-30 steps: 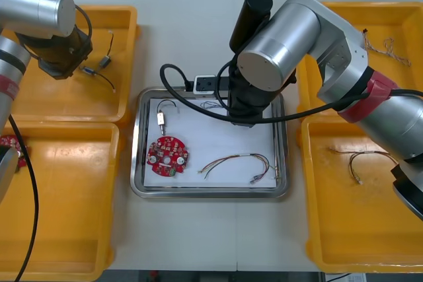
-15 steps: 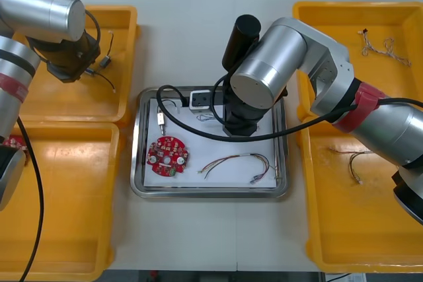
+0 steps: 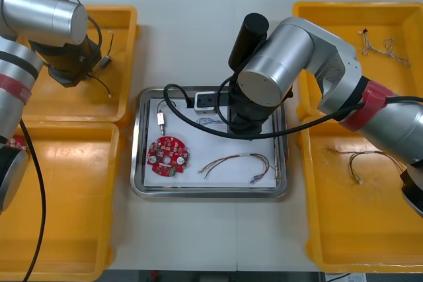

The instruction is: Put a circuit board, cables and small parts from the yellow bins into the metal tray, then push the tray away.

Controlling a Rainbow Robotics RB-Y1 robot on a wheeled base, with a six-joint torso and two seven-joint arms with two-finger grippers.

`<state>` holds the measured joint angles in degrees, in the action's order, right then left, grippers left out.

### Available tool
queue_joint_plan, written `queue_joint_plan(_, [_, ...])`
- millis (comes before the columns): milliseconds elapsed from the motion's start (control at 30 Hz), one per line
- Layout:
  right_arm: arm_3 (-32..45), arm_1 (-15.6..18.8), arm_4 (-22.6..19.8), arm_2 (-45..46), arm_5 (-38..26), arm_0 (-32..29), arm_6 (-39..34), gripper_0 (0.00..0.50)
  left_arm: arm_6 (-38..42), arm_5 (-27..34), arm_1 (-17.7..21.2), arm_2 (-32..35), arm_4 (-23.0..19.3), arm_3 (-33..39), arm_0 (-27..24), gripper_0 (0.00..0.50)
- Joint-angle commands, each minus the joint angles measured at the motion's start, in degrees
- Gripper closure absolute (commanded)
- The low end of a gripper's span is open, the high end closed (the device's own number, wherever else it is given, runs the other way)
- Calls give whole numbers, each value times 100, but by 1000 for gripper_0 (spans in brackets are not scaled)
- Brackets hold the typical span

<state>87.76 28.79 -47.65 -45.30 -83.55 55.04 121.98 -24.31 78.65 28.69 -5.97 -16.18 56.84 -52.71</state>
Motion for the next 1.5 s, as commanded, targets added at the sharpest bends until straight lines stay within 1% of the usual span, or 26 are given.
queue_joint_plan(33, [426, 171, -69, 329, -311, -11, -95, 0, -39, -61, -74, -80, 36, 47, -205, 500])
queue_joint_plan(167, [672, 171, -130, 777, -671, -11, -104, 0, -92, -17, -66, -71, 45, 56, -205, 500])
queue_joint_plan(233, [716, 171, -218, 1023, -856, -11, -113, 0, -145, 71, -66, -62, 151, 100, -205, 500])
queue_joint_plan(300, [716, 171, -376, 1304, -1031, -11, -148, 0, -224, 221, -22, -62, 221, 187, -205, 500])
queue_joint_plan(400, [716, 171, -534, 1735, -1374, -11, -201, 0, -408, 537, 93, -53, 168, 425, -196, 500])
queue_joint_plan(500, [716, 171, -578, 2113, -1743, -11, -368, 0, -435, 845, 189, -18, 98, 706, -170, 500])
queue_joint_plan(600, [716, 188, -596, 2535, -2139, -29, -834, 0, -496, 1196, 260, 158, 89, 1172, -47, 500])
queue_joint_plan(667, [716, 197, -596, 2728, -2297, -29, -1080, 0, -540, 1328, 312, 193, 54, 1374, 15, 500])
queue_joint_plan(733, [716, 215, -561, 2965, -2534, -29, -1563, 0, -619, 1556, 400, 193, 19, 1717, 120, 500])
queue_joint_plan(800, [734, 215, -508, 3106, -2645, -11, -1880, 0, -690, 1715, 453, 193, -8, 1954, 199, 500])
queue_joint_plan(933, [795, 241, -350, 3335, -2645, -29, -2574, 0, -980, 2101, 550, 254, -8, 2560, 419, 500])
queue_joint_plan(1133, [1006, 426, -253, 3537, -2645, -134, -3602, 0, -1454, 2602, 646, 518, -69, 3299, 683, 500])
queue_joint_plan(1333, [1709, 689, -77, 3800, -2645, -661, -4472, 0, -1709, 3051, 646, 588, -95, 3852, 744, 500])
queue_joint_plan(1500, [2377, 927, 11, 4073, -2645, -1233, -5052, 0, -1806, 3135, 646, 588, -491, 4318, 841, 500])
